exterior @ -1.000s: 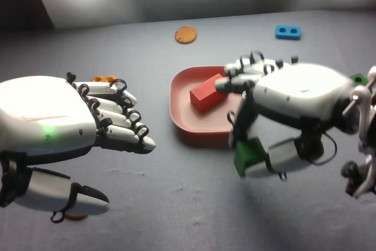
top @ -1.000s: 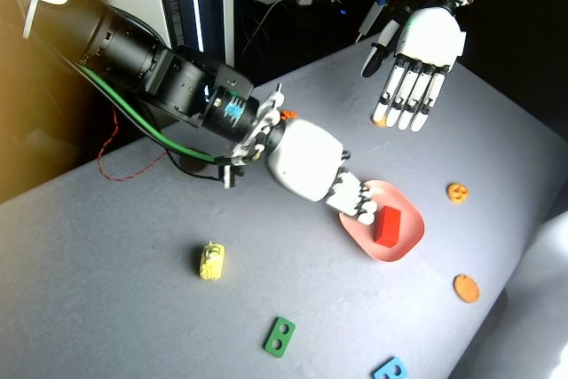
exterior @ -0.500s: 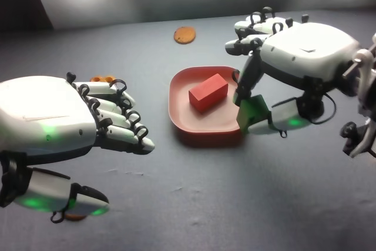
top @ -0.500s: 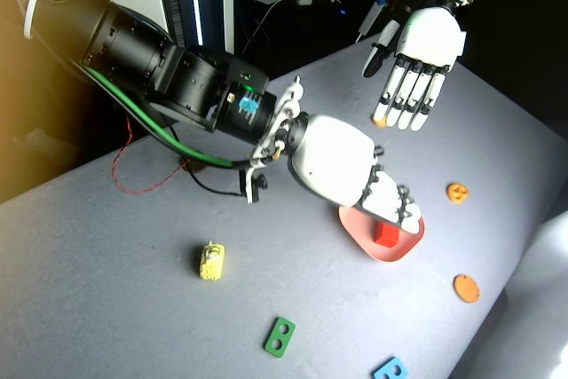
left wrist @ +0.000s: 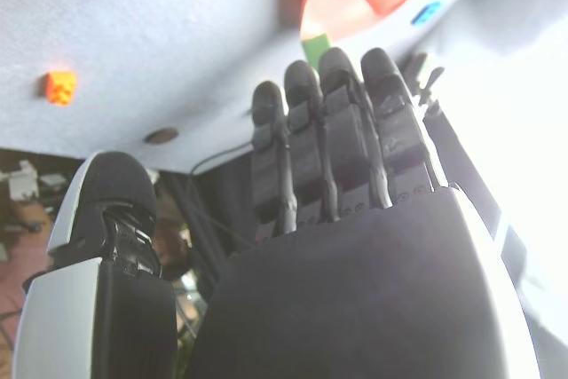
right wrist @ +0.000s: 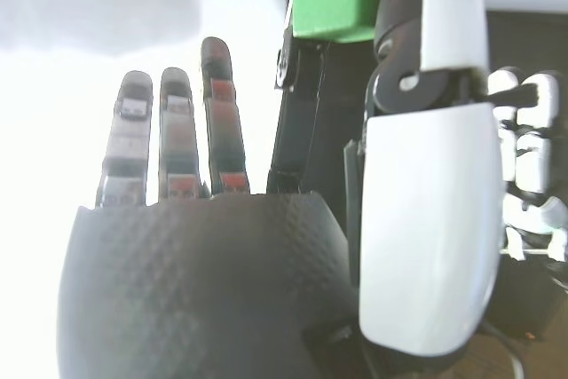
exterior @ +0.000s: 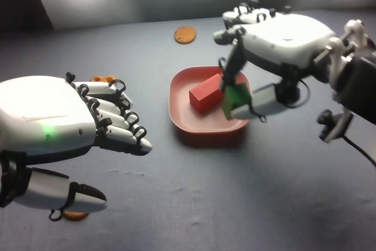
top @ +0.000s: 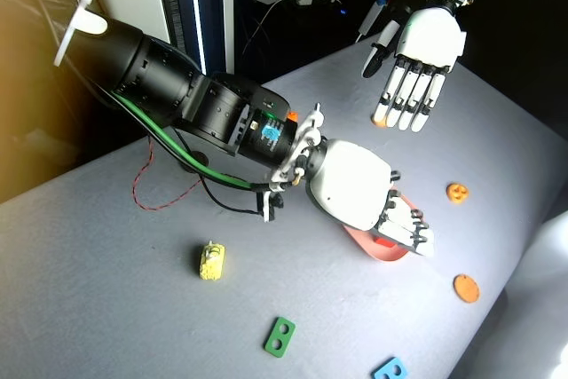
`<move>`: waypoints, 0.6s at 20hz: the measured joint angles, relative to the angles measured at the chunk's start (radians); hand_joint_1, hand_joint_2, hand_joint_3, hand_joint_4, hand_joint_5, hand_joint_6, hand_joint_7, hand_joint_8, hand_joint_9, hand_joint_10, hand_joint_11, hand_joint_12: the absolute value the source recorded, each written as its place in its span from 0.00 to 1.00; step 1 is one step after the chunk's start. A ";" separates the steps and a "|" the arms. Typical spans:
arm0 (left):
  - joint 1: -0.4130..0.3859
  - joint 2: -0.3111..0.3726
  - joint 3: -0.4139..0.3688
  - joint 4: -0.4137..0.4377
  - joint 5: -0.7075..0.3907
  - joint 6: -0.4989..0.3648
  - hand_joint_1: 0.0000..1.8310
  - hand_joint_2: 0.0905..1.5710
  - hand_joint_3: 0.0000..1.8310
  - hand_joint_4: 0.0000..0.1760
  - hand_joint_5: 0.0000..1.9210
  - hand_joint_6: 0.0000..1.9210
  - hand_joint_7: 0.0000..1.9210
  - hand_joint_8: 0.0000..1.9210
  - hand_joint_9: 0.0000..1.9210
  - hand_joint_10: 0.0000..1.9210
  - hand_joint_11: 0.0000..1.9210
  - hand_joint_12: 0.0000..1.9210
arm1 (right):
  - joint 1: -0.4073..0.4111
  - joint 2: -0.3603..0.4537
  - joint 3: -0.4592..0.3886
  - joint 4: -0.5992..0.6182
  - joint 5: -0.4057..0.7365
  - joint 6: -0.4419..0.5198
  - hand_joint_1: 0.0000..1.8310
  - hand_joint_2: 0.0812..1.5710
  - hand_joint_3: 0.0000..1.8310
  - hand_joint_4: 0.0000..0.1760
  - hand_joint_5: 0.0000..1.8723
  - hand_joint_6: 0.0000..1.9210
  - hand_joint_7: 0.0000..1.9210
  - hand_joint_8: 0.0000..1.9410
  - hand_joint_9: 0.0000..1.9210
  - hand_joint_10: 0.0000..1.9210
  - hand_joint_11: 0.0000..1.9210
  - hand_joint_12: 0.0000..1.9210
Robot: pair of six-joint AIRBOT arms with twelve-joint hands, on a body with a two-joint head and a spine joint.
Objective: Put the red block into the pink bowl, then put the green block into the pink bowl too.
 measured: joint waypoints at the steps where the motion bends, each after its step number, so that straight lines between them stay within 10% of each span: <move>1: 0.000 0.000 0.000 0.000 0.001 0.000 0.21 0.78 0.00 0.00 0.21 0.00 0.20 0.00 0.16 0.00 0.00 0.22 | 0.008 -0.015 0.011 0.007 -0.003 0.002 0.61 0.61 0.00 0.88 0.70 0.23 0.15 0.00 0.00 0.00 0.00 0.00; 8: -0.001 0.000 0.000 -0.001 0.005 0.000 0.23 0.77 0.00 0.00 0.21 0.00 0.21 0.00 0.18 0.00 0.00 0.30 | 0.025 -0.060 0.089 0.033 -0.025 0.005 0.61 0.60 0.00 1.00 0.71 0.20 0.17 0.00 0.03 0.00 0.00 0.00; 12: -0.001 0.000 0.000 0.000 0.005 0.000 0.19 0.79 0.00 0.00 0.19 0.00 0.18 0.00 0.14 0.00 0.00 0.19 | 0.025 -0.077 0.090 0.031 -0.050 0.006 0.61 0.61 0.00 0.52 0.68 0.26 0.13 0.00 0.00 0.00 0.00 0.00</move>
